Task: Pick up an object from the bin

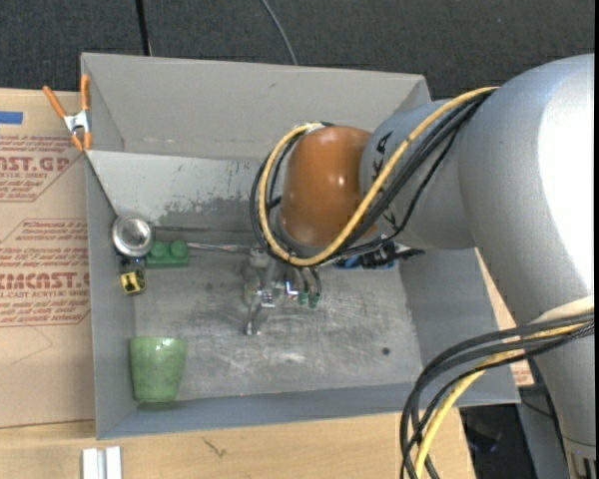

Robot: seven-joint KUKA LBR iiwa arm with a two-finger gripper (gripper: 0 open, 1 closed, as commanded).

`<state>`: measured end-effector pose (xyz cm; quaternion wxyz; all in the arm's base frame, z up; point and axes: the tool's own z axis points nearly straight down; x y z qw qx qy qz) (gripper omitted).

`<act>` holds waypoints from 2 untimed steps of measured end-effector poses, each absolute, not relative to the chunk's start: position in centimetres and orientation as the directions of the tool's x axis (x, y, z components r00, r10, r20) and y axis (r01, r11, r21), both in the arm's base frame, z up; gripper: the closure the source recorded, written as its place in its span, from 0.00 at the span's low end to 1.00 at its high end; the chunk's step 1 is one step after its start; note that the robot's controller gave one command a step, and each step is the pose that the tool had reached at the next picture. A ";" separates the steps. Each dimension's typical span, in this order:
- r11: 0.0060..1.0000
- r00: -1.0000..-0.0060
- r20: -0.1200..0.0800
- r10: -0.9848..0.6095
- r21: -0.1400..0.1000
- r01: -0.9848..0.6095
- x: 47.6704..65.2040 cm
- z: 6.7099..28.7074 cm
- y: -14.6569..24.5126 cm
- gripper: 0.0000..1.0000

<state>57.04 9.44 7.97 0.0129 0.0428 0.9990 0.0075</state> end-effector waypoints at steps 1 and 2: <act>0.996 -0.996 -0.006 0.087 -0.001 0.087 55.6 12.0 3.2 0.00; 0.981 -0.981 -0.019 0.195 0.006 0.194 56.9 8.7 5.2 0.00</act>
Offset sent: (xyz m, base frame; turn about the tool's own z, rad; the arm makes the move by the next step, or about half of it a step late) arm -0.0155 -0.0596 0.0374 -0.0028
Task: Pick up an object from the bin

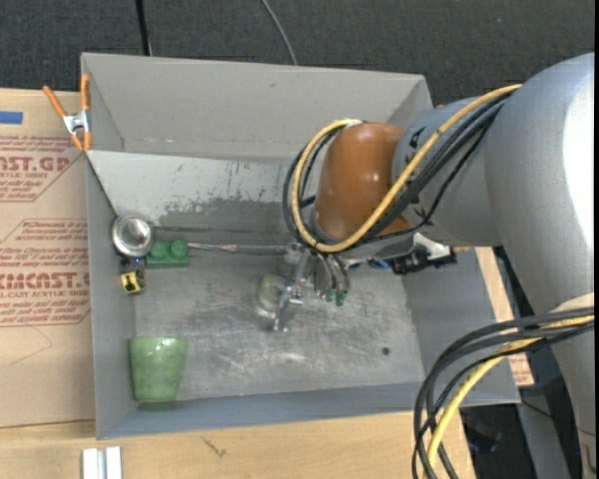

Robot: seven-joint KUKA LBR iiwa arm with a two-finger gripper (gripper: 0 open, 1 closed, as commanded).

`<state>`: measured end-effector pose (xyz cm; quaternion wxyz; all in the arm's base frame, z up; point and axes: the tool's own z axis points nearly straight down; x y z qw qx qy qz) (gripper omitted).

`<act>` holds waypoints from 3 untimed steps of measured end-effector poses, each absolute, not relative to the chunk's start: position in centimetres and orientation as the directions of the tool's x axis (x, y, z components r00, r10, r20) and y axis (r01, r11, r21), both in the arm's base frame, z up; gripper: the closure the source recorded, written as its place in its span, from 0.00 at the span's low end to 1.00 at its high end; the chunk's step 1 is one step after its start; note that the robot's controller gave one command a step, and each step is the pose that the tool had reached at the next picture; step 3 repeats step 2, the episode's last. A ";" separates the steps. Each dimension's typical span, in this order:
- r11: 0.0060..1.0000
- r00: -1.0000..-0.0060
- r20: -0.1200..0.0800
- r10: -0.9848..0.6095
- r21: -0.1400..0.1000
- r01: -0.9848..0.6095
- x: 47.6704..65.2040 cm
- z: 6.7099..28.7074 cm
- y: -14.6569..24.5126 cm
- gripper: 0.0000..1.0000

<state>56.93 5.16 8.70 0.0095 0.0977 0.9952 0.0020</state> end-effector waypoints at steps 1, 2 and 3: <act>0.981 -0.981 -0.022 0.194 0.009 0.194 57.0 8.7 5.3 1.00; 0.986 -0.986 -0.008 0.166 0.003 0.166 56.3 22.7 6.5 1.00; 0.986 -0.986 -0.008 0.166 0.003 0.166 56.3 22.7 6.5 1.00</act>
Offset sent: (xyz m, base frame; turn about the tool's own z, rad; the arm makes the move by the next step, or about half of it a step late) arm 0.0000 0.0000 0.0000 0.0000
